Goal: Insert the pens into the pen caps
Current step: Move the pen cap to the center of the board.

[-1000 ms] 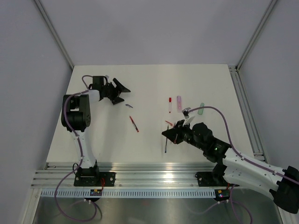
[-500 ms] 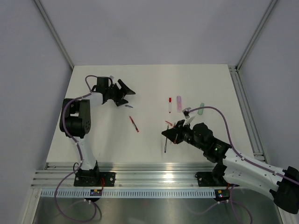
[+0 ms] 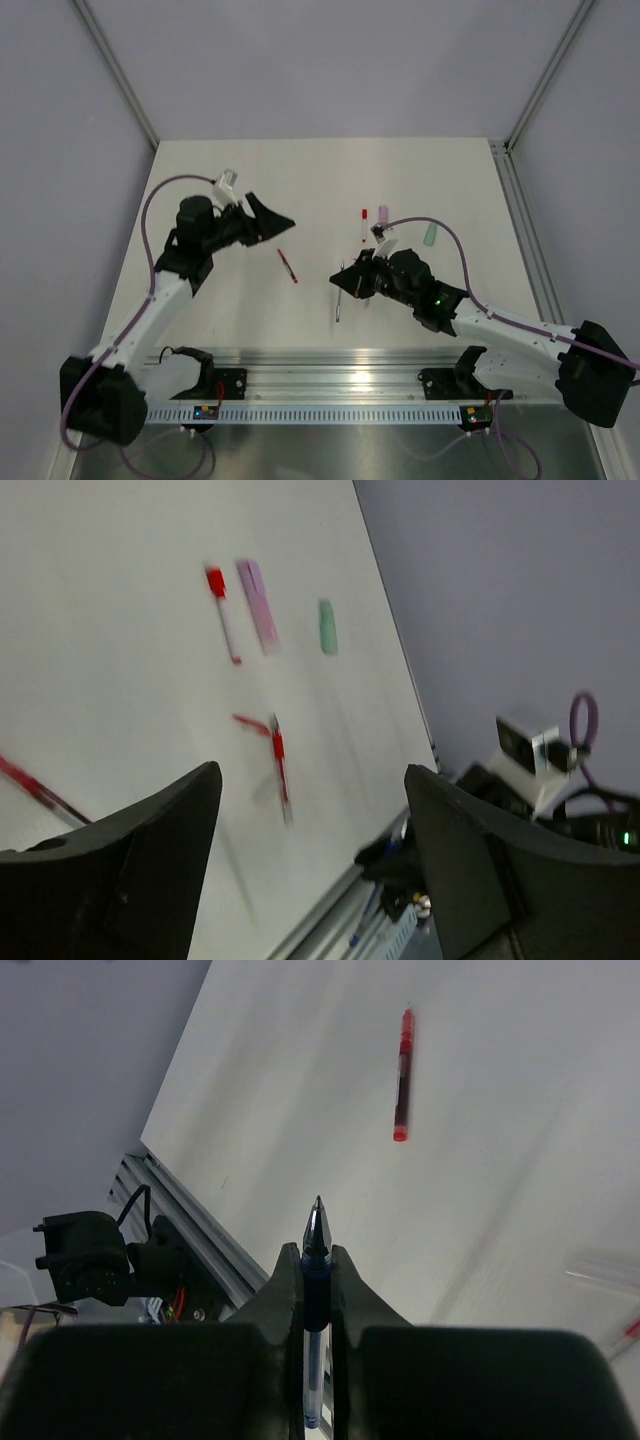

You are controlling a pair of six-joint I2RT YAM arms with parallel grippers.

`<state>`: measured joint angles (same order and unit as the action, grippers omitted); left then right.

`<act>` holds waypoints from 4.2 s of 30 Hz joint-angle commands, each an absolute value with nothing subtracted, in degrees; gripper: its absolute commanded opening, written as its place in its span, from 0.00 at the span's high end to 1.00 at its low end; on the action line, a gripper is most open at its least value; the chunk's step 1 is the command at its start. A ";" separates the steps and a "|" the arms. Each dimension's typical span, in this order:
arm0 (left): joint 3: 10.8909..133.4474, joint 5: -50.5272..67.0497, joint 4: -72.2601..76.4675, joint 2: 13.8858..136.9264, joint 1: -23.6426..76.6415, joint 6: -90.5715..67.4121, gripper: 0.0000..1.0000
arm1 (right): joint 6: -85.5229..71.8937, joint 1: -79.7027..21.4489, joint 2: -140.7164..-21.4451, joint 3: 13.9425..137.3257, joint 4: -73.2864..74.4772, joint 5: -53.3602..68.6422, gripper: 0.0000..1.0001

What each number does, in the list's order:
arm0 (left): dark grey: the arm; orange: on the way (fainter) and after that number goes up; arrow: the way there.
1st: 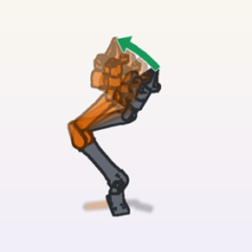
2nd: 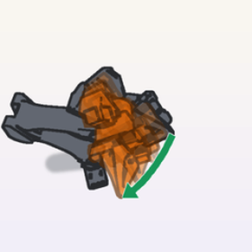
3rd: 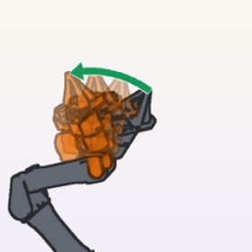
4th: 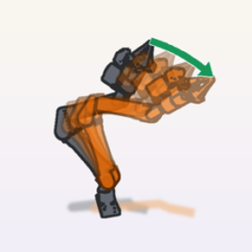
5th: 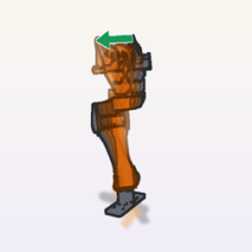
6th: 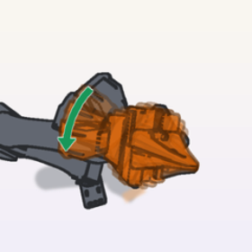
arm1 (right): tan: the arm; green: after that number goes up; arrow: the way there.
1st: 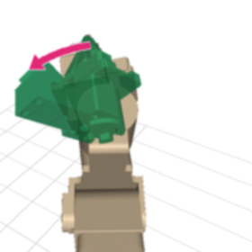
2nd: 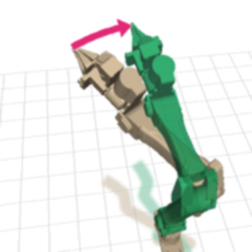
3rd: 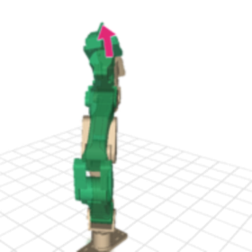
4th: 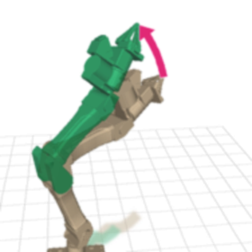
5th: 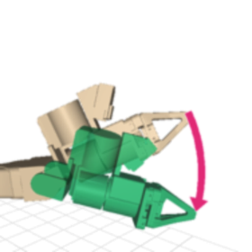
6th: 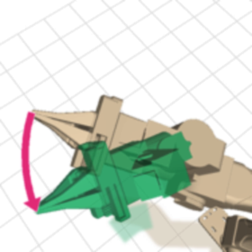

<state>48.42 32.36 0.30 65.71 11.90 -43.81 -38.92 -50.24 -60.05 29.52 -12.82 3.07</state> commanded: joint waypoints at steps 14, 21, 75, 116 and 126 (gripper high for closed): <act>27.34 37.34 -10.64 38.32 23.29 -37.36 0.27 | -45.26 -57.83 -79.71 49.12 -22.24 4.48 1.00; 26.28 38.93 -9.85 38.15 23.47 -36.12 0.33 | -46.32 -58.80 -82.44 53.08 -22.06 5.19 1.00; 39.64 20.48 -24.52 12.22 27.24 -20.48 1.00 | -9.58 -44.56 -146.16 140.70 43.42 0.44 0.53; 40.25 16.08 -27.25 2.55 37.18 -18.63 1.00 | -26.10 -47.02 -156.27 148.19 45.00 -5.97 0.54; 40.17 14.94 -27.95 1.14 38.14 -18.63 1.00 | -25.93 -47.72 -156.10 148.10 47.37 -7.73 0.64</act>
<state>38.87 16.36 -29.10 1.89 37.78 -19.42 -25.78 -46.63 -157.16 148.86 42.94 -5.32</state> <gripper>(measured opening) 0.091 0.370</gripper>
